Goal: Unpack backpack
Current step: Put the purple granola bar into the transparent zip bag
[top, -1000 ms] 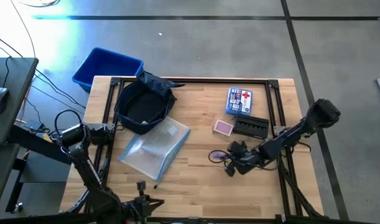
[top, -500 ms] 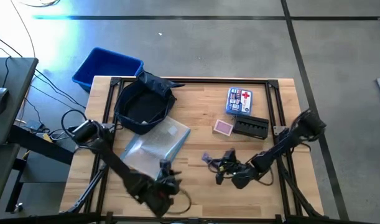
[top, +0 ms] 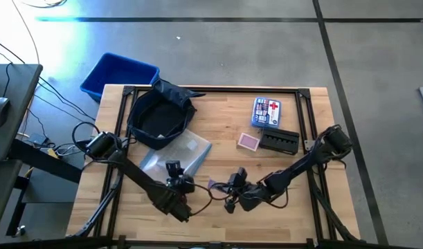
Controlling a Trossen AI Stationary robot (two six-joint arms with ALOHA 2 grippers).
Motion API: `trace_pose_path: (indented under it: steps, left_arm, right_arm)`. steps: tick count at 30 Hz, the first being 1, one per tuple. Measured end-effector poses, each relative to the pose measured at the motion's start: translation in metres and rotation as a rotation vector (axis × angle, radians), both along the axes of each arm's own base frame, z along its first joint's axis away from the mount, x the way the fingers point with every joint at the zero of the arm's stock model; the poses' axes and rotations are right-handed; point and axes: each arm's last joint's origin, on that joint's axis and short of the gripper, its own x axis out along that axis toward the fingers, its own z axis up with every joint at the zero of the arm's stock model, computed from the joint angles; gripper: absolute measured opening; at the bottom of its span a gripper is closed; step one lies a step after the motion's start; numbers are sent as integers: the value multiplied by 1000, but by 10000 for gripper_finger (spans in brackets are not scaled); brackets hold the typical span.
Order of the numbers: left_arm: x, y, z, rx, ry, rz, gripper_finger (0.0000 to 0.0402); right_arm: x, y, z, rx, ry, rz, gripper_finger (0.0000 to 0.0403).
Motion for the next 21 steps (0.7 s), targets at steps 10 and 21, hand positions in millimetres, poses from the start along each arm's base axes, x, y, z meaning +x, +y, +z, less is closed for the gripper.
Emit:
trace_pose_path:
  steps: [10, 21]
  left_arm:
    - [-4, 3, 1, 18, -40, 77, 18]
    - [12, -30, 1, 14, -155, -242, 0]
  right_arm:
    - [-1, 0, -2, -14, 38, 20, 0]
    - [21, 15, -4, -262, 114, 165, 0]
